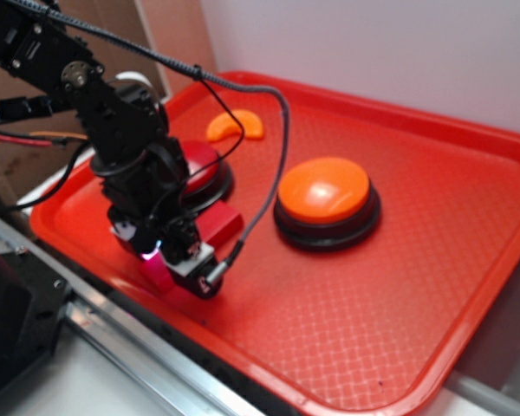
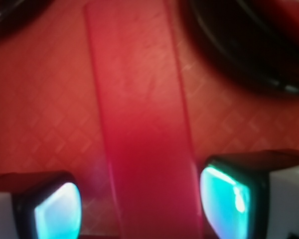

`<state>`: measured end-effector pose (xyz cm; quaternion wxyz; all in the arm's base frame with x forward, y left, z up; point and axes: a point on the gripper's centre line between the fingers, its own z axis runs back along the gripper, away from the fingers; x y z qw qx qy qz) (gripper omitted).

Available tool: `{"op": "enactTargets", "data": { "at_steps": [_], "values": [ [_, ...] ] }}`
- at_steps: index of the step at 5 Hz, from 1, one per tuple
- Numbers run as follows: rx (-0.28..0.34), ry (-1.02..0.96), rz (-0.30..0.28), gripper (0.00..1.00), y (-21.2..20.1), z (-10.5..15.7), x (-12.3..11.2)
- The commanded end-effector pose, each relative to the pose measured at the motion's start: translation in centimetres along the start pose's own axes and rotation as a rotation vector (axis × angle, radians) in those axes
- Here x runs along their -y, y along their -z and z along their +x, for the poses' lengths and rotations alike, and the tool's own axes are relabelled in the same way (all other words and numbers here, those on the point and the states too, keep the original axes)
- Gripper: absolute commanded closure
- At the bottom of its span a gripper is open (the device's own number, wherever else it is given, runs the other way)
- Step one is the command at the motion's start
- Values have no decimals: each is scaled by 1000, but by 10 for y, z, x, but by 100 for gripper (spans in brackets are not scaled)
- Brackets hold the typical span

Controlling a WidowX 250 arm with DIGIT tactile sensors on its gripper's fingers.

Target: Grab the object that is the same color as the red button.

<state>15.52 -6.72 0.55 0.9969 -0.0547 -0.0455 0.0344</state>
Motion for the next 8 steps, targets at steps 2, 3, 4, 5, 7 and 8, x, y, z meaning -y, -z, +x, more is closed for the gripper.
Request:
{"op": "enactTargets", "data": {
  "at_steps": [2,3,4,5,7,8],
  "values": [
    [-10,-56,2,100,-7,1,0],
    [-38,35,39,100,-28,10,5],
    [-1,63,95,100,-60,16,20],
    [-5,65,60,100,-92,25,29],
    [51,24,34,100,-157,38,33],
    [77,-10,30,100,-174,41,30]
  ]
}}
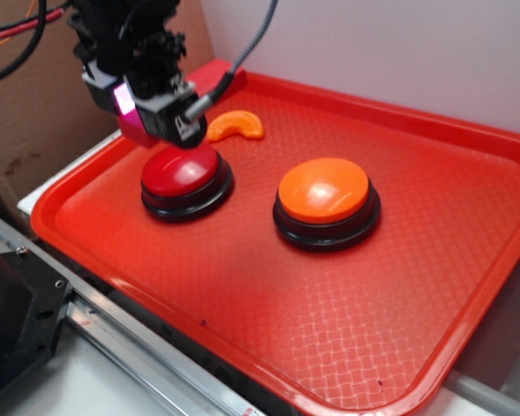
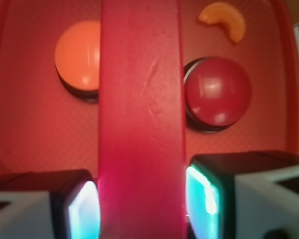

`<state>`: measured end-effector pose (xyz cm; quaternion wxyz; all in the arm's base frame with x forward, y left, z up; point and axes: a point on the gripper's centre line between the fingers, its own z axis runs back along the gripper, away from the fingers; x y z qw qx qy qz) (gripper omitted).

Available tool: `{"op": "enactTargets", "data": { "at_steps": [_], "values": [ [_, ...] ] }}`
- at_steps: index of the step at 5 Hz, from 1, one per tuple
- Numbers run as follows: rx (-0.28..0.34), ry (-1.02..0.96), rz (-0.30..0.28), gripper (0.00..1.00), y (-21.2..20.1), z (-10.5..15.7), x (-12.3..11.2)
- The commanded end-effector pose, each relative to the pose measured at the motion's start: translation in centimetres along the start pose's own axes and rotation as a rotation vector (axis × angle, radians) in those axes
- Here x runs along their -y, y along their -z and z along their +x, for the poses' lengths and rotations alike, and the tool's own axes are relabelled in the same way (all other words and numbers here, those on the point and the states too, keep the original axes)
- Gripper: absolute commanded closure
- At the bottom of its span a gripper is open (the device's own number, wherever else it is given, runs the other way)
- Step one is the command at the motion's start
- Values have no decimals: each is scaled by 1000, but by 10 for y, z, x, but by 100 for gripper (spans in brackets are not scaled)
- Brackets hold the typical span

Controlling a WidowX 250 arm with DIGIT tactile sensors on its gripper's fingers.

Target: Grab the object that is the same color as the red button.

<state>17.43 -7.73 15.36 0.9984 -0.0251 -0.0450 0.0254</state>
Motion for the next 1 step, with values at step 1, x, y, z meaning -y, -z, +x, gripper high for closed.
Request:
{"op": "enactTargets", "data": {
  "at_steps": [1],
  "values": [
    [81,-73,-29,100,-33,9,-4]
  ]
}}
